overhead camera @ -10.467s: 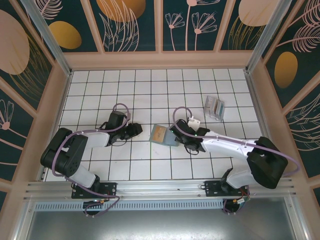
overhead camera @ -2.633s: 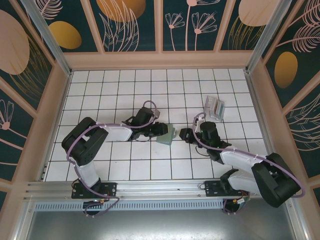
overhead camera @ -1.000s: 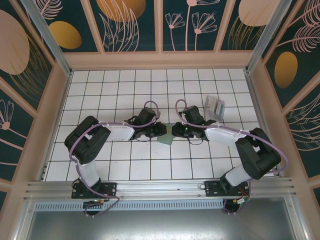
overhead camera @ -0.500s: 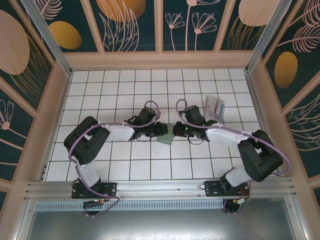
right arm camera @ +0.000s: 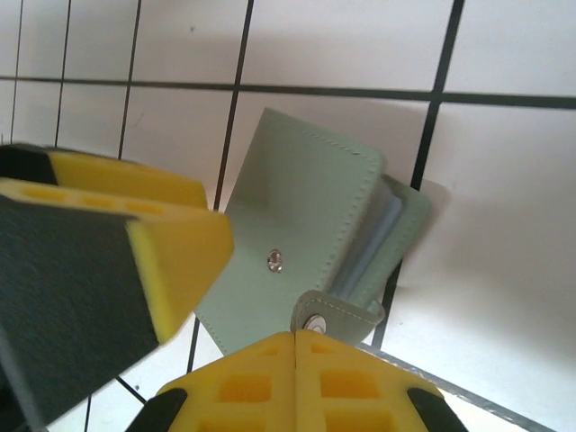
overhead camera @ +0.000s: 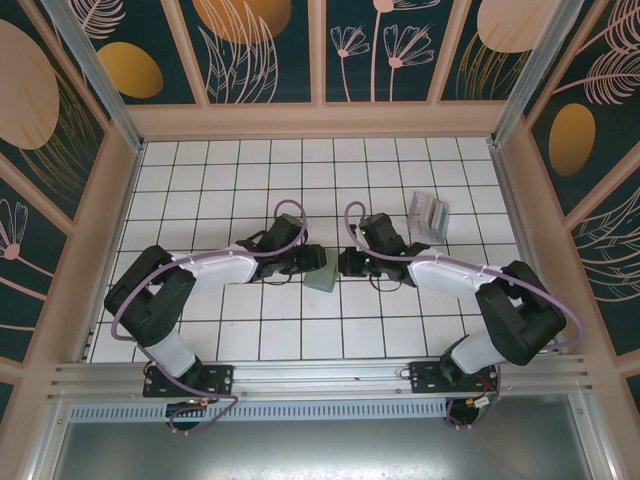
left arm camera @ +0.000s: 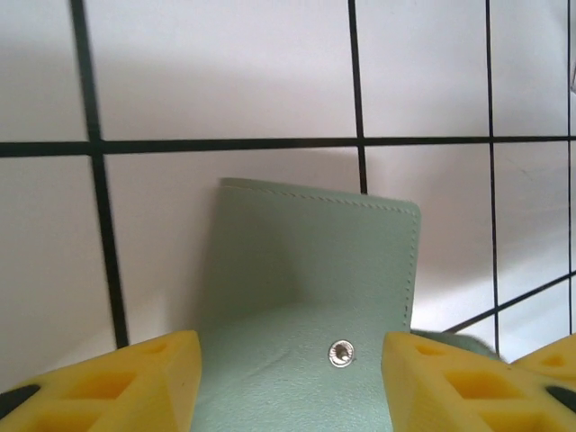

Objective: Put the credit cards into the card holder
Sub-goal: Close the button on the card holder.

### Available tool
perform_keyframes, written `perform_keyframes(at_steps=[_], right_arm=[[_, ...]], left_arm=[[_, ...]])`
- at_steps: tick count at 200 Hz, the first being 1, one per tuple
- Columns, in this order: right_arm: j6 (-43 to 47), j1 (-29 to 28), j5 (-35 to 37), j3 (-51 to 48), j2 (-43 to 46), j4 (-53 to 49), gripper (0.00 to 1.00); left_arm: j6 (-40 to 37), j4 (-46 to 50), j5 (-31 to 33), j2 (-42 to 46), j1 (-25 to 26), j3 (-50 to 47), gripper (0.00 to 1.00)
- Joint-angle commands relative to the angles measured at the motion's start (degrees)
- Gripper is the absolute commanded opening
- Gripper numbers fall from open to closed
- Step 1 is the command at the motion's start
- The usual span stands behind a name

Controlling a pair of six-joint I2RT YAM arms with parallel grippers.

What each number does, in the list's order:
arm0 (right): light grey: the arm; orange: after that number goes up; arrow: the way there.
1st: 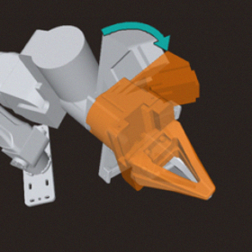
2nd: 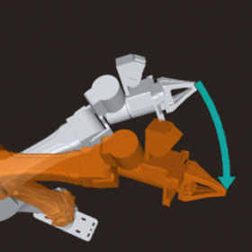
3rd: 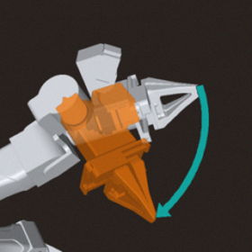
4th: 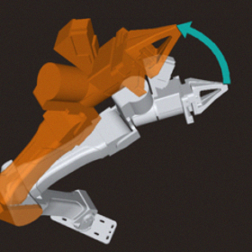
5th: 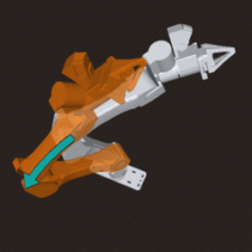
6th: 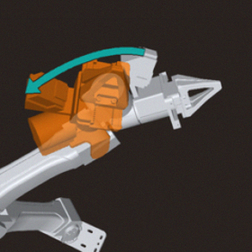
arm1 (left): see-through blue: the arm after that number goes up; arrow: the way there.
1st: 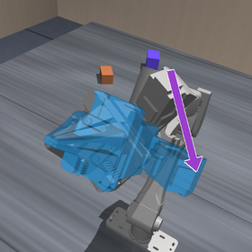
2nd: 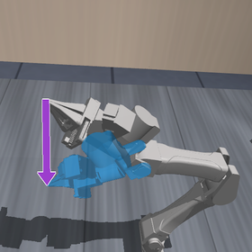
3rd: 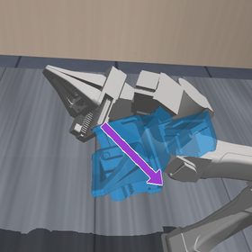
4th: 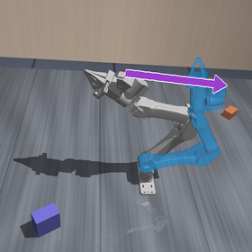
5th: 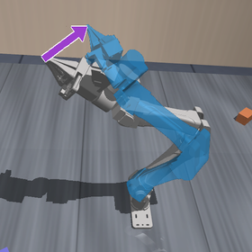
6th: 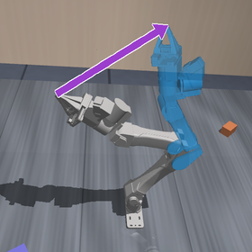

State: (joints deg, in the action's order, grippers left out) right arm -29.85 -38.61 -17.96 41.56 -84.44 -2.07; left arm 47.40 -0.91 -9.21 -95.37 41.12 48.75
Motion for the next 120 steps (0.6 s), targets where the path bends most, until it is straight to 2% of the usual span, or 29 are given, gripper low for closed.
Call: perform_keyframes(at_steps=[1,26,37,70,120], right_arm=[[1.02,-1.00,-1.20,2.41,-1.89,1.62,0.00],[1.01,-1.55,-1.37,3.34,-3.21,1.95,0.00],[0.97,-1.60,-1.73,3.61,-3.97,2.13,0.00],[1.02,-1.64,-3.30,4.74,-6.83,2.86,0.00],[1.65,-1.34,-1.93,5.74,-9.53,2.45,0.00]], left_arm=[[-0.58,3.18,4.13,3.33,-1.06,-1.72,0.58],[-1.11,1.09,4.75,2.16,-2.59,-4.53,0.55],[-1.72,1.94,5.62,-0.07,-2.64,-3.47,0.51],[-0.27,-6.64,-2.48,-2.44,-2.54,-4.42,0.40],[3.08,-13.04,-9.49,-2.45,-2.45,-7.76,0.38]])
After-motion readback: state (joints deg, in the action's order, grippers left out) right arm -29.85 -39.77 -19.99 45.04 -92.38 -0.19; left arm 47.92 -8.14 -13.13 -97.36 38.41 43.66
